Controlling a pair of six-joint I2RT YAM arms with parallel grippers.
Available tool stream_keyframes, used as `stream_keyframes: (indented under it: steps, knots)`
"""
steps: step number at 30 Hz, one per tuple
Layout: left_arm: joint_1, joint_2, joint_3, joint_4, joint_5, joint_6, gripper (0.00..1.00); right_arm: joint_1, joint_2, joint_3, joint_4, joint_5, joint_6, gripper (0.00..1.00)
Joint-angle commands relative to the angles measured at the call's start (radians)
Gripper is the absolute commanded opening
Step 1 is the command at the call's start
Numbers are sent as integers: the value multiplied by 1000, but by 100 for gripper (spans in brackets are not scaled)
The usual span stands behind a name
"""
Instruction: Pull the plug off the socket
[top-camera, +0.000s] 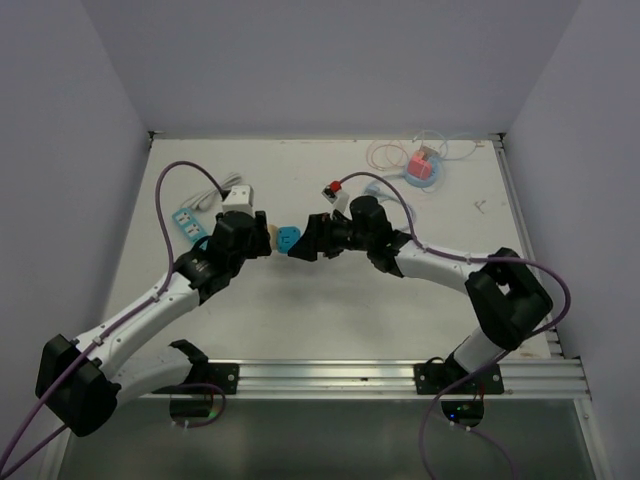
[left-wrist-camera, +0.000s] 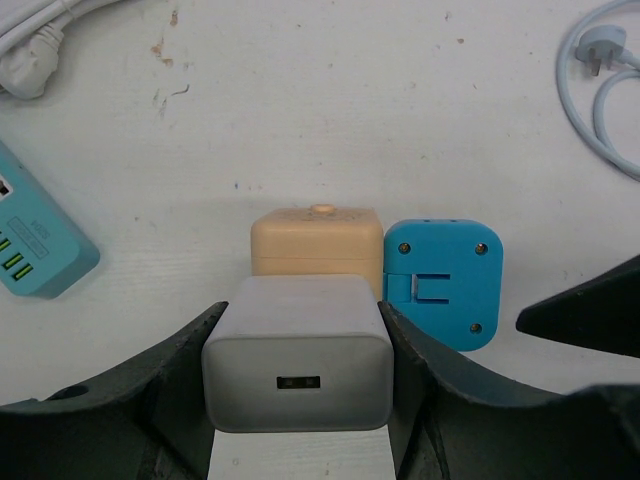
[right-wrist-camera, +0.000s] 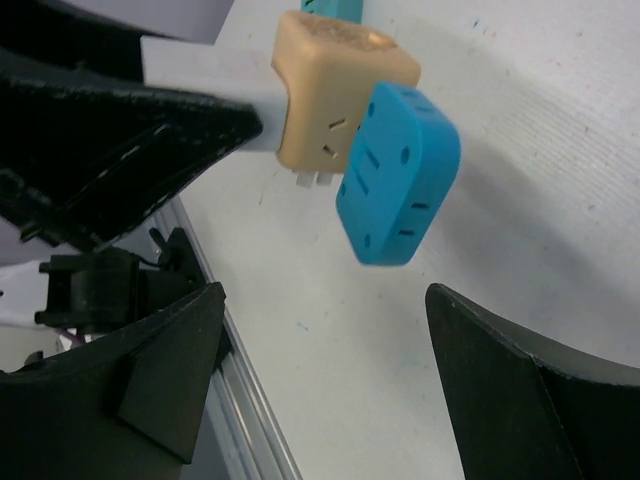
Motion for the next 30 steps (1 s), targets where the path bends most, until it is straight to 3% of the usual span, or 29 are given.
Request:
stream_keyframes:
  steps: [1, 10, 13, 17, 18, 22, 26, 30]
  knots:
    - [-6, -43, 54, 114, 14, -19, 2, 2, 72, 55, 124, 106, 33, 85]
    - [-8, -54, 37, 129, 21, -16, 3, 22, 195, 145, 209, 94, 59, 70]
    - [-8, -53, 28, 143, 11, -16, 3, 22, 206, 154, 226, 74, 78, 60]
    - [-8, -45, 16, 163, -12, -19, 2, 22, 217, 147, 250, 51, 107, 39]
    - [-8, -42, 14, 165, -30, -20, 2, 22, 214, 139, 259, 51, 113, 27]
    - [-6, -34, -1, 154, -128, -43, 1, 20, 179, 101, 267, 68, 119, 3]
    - [-3, -39, -24, 108, -283, -108, 1, 19, 119, 60, 221, 95, 110, 0]
    - [15, -54, -76, 79, -351, -177, 1, 10, 38, 47, 134, 123, 109, 0]
